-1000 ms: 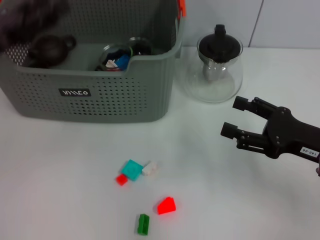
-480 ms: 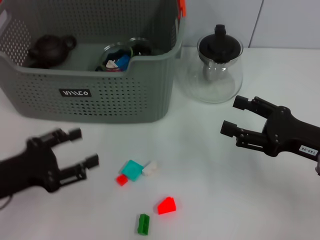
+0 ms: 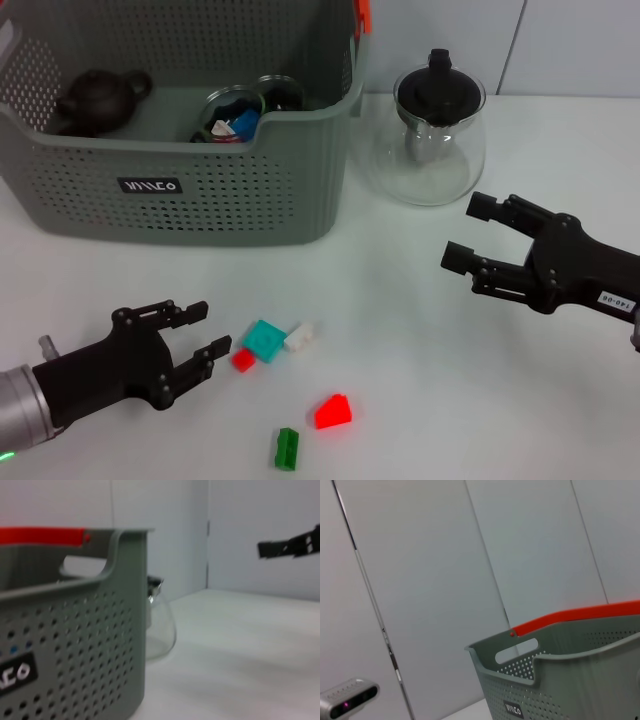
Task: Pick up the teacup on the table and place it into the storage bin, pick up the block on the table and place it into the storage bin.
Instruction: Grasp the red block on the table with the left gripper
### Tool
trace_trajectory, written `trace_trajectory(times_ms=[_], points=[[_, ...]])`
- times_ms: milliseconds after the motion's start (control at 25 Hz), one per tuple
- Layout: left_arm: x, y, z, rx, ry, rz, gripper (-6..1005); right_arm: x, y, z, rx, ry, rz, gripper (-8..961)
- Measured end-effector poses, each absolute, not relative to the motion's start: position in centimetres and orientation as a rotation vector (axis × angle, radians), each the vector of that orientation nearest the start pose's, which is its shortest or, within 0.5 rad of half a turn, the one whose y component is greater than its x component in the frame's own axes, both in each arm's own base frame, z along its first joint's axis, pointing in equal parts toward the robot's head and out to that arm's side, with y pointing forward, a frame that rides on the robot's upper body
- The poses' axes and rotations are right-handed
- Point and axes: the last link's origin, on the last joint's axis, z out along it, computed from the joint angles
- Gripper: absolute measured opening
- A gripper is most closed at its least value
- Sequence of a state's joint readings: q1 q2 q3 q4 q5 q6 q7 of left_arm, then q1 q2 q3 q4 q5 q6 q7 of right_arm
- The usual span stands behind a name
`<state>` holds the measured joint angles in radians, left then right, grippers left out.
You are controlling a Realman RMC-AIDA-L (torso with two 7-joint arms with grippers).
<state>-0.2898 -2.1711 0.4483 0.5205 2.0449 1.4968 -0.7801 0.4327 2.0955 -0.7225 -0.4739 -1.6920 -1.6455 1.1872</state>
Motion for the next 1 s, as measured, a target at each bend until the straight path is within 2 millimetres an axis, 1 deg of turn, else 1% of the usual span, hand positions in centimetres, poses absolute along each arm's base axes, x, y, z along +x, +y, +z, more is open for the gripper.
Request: trace_trajectory(times_ms=[80,280,560,1000], points=[[-33.9,24.5,-4.0,-2.481,-0.441,-0.592,471,26.4,29.4,-1.3,-2.543,0.621,1.125,945],[-33.9,24.0,-5.1,-2.497,-0.39,-0.568,442,26.4,29.5,-1.3,-2.544,0.62,1.125,945],[-34.2,24.2,-6.5,-2.504,-0.432,-0.515,404,26.4,29.4,-1.4,-2.544,0.627,1.128,945],[-33.9,24.2,-7.2,-2.527,-0.434,-0.519,392,26.6,29.3,-1.3,-2.542,0.632,1.125,944]])
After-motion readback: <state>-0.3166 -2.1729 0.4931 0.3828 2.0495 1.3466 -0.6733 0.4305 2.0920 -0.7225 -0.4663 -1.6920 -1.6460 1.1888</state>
